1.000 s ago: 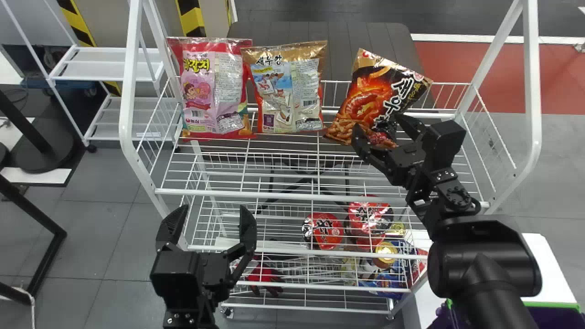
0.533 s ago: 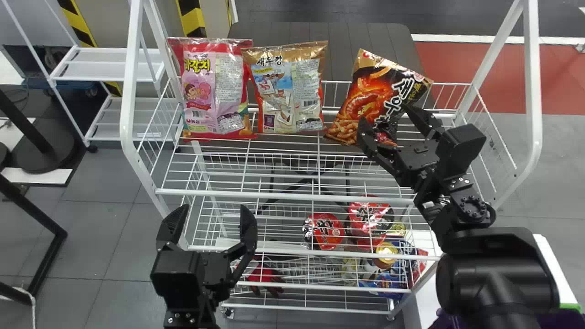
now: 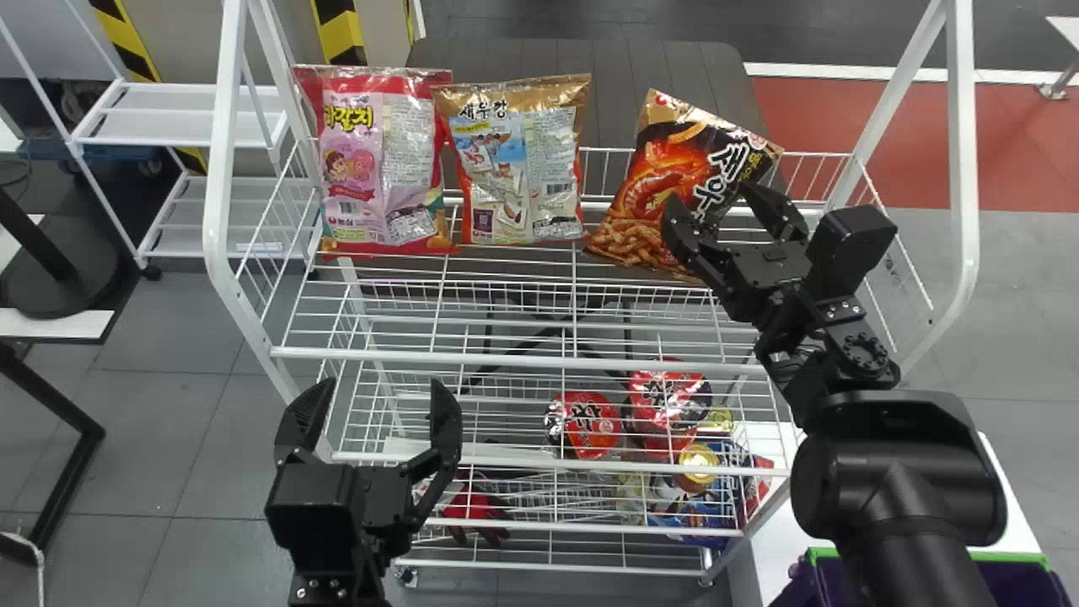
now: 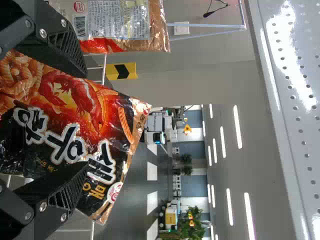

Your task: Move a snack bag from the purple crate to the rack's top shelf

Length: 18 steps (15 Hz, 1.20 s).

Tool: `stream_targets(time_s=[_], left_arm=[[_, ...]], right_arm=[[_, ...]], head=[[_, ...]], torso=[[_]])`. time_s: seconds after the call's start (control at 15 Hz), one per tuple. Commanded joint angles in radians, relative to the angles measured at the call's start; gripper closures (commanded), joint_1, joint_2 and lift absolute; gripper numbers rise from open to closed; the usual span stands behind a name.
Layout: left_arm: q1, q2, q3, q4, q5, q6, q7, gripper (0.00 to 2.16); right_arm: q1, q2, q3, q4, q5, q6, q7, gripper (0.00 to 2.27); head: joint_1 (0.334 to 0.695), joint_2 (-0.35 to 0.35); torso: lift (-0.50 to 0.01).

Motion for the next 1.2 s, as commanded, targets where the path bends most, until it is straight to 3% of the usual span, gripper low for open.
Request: stream_targets(time_s=[0.0, 0.8, 1.0, 1.13], left_arm=[[0.000, 0.000, 0.004, 0.000, 0.002, 0.000, 0.000, 0.09], [-0.005, 0.005, 0.001, 0.006, 0.003, 0.000, 0.002, 0.09], [-0.005, 0.006, 0.001, 0.008, 0.003, 0.000, 0.003, 0.09], [-0.005, 0.006, 0.001, 0.006, 0.003, -0.003, 0.005, 0.09]], right_arm=[[-0.002, 0.004, 0.007, 0.016, -0.008, 0.003, 0.000, 0.29], [-0.025, 0.004, -0.053, 0.055, -0.215, 0.126, 0.040, 0.31], [-0.035, 0.004, -0.048, 0.061, -0.221, 0.175, 0.052, 0.87], [-0.040, 0.004, -0.048, 0.061, -0.222, 0.196, 0.061, 0.97]], head=[[0.695, -0.012], [0.695, -0.032], [0.695, -0.027], [0.695, -0.021]], torso=[[0.001], [0.001], [0.001], [0.001]])
